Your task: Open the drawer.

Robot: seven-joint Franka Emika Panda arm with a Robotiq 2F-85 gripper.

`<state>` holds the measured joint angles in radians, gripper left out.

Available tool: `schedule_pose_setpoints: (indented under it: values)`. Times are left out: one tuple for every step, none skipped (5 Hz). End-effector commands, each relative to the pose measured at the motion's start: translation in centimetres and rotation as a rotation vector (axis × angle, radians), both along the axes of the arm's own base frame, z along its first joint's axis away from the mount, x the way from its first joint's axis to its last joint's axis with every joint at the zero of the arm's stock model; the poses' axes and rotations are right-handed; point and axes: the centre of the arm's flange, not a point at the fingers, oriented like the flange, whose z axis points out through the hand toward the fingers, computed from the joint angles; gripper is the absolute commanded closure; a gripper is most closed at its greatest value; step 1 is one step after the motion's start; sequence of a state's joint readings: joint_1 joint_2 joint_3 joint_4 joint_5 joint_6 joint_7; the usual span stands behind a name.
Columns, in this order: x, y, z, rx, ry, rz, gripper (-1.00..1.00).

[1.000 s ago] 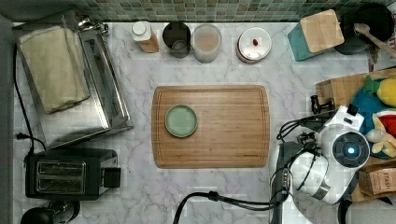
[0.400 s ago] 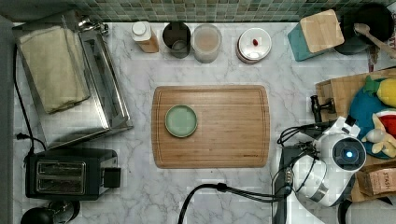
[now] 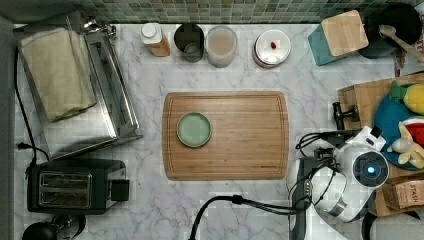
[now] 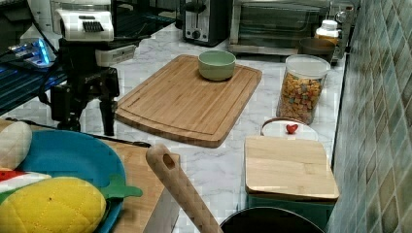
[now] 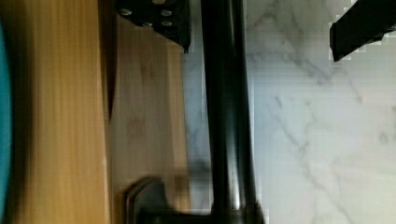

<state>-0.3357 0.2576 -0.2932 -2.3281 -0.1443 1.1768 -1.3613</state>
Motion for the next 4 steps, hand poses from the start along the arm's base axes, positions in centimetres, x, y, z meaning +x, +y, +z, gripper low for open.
schedule_pose_setpoints:
  values:
    - [2.5, 2.0, -1.7, -0.013, -0.027, 0.038, -1.0]
    - [2.7, 2.2, -2.6, -0.009, 0.008, 0.048, -1.0]
    - [3.1, 2.3, -2.7, -0.002, 0.045, 0.067, -1.0]
    - [3.0, 4.3, -1.9, 0.02, 0.092, 0.054, -1.0]
